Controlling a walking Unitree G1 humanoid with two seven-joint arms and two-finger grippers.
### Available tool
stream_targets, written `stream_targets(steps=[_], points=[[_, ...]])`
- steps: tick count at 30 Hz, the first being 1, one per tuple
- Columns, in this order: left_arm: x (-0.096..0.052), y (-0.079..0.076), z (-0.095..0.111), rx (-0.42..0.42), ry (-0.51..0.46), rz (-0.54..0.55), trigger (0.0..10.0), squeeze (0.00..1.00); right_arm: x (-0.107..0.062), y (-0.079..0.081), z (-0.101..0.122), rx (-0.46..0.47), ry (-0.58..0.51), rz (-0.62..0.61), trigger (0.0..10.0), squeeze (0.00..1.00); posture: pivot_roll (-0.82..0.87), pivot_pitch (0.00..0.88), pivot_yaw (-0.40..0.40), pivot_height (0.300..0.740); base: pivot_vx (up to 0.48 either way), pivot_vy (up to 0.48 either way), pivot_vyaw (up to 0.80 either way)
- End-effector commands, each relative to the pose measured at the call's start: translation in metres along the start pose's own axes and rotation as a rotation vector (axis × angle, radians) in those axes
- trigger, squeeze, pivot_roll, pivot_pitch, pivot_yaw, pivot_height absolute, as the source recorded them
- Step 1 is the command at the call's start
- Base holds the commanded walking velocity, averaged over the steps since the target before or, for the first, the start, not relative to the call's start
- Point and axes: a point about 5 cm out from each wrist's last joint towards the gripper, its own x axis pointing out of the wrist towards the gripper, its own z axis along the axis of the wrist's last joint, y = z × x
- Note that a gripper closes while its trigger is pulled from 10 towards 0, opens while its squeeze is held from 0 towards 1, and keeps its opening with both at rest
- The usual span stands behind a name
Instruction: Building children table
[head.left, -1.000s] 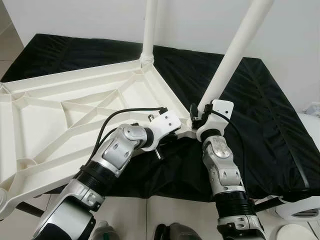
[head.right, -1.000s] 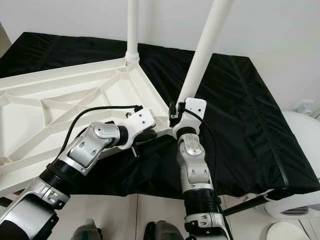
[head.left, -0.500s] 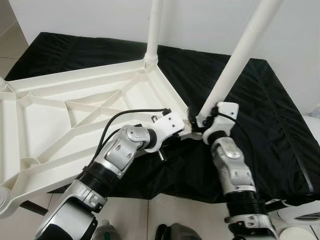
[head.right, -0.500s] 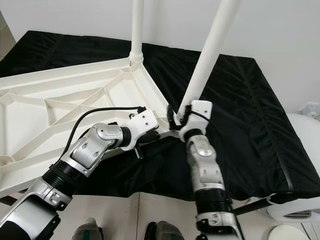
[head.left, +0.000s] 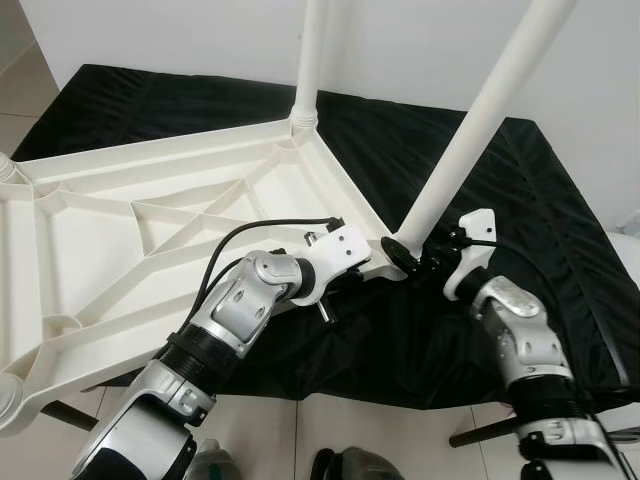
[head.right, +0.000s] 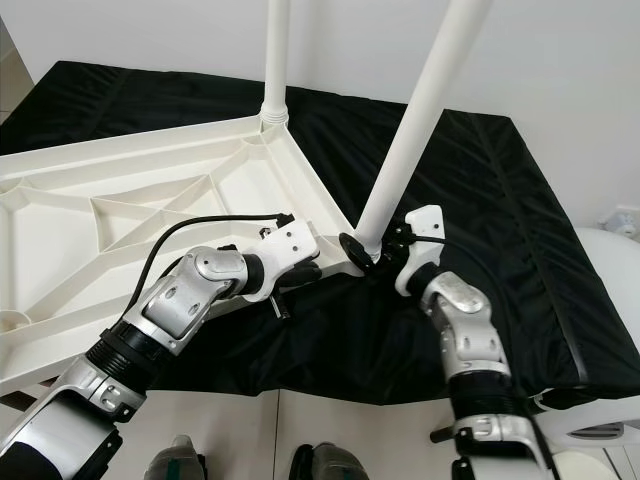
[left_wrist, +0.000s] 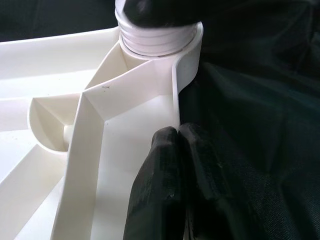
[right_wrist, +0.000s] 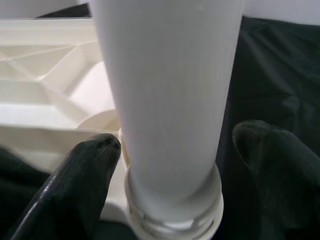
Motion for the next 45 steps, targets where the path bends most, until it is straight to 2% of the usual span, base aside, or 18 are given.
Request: stream_targets(steps=[1,3,4,6,9,21,25,34,35,36,38,39,44,45], points=[[0.005,-0.008,0.006,0.018,-0.021,-0.046,10.0,0.00,-0.002,-0.002,-0.001,0.000,0.005,0.019,10.0,0.00,0.04,0.009,-0.095,0.740,0.000,0.000,0.00],[0.005,-0.008,0.006,0.021,-0.020,-0.048,10.0,0.00,-0.009,-0.017,-0.001,-0.025,0.044,0.060,10.0,0.00,0.04,0.005,-0.092,0.740,0.000,0.000,0.00],[0.005,-0.008,0.006,0.021,-0.020,-0.048,10.0,0.00,-0.009,-0.017,-0.001,-0.025,0.044,0.060,10.0,0.00,0.04,0.005,-0.092,0.740,0.000,0.000,0.00],[0.005,-0.009,0.005,0.023,-0.019,-0.051,10.0,0.00,-0.012,-0.030,0.002,-0.038,0.054,0.074,10.0,0.00,0.04,0.001,-0.088,0.740,0.000,0.000,0.00],[0.005,-0.010,0.005,0.024,-0.019,-0.054,10.0,0.00,-0.011,-0.034,0.004,-0.051,0.057,0.082,10.0,0.00,0.04,0.001,-0.088,0.740,0.000,0.000,0.00],[0.005,-0.009,0.005,0.027,-0.016,-0.056,10.0,0.00,-0.001,-0.037,0.009,-0.048,0.033,0.115,10.0,0.00,0.05,0.000,-0.083,0.740,0.000,0.000,0.00],[0.005,-0.008,0.006,0.030,-0.016,-0.054,10.0,0.00,0.007,-0.035,0.012,-0.034,0.002,0.146,10.0,0.00,0.05,0.000,-0.084,0.740,0.000,0.000,0.00],[0.005,-0.008,0.006,0.028,-0.017,-0.049,10.0,0.00,0.014,-0.030,0.008,-0.009,-0.007,0.185,10.0,0.00,0.05,0.005,-0.089,0.740,0.000,0.000,0.00],[0.004,-0.007,0.006,0.027,-0.017,-0.047,10.0,0.00,0.014,-0.029,0.007,-0.012,-0.003,0.190,9.7,0.00,0.05,0.007,-0.090,0.740,0.000,0.000,0.00],[0.004,-0.007,0.006,0.025,-0.016,-0.046,10.0,0.00,0.015,-0.029,0.006,-0.012,-0.001,0.195,2.9,0.00,0.05,0.008,-0.091,0.740,0.000,0.000,0.00],[0.004,-0.007,0.006,0.025,-0.016,-0.046,10.0,0.00,0.015,-0.029,0.006,-0.012,-0.001,0.195,2.9,0.00,0.05,0.008,-0.091,0.740,0.000,0.000,0.00],[0.004,-0.007,0.006,0.024,-0.016,-0.042,10.0,0.00,0.014,-0.030,0.005,-0.016,0.005,0.196,0.0,0.00,0.05,0.010,-0.091,0.740,0.000,0.000,0.00],[0.003,-0.006,0.006,0.021,-0.015,-0.039,10.0,0.00,0.012,-0.032,0.003,-0.025,0.024,0.197,0.0,0.00,0.05,0.014,-0.091,0.740,0.000,0.000,0.00],[0.003,-0.006,0.006,0.020,-0.016,-0.038,10.0,0.00,0.011,-0.033,0.002,-0.027,0.034,0.202,0.7,0.00,0.05,0.014,-0.091,0.740,0.000,0.000,0.00]])
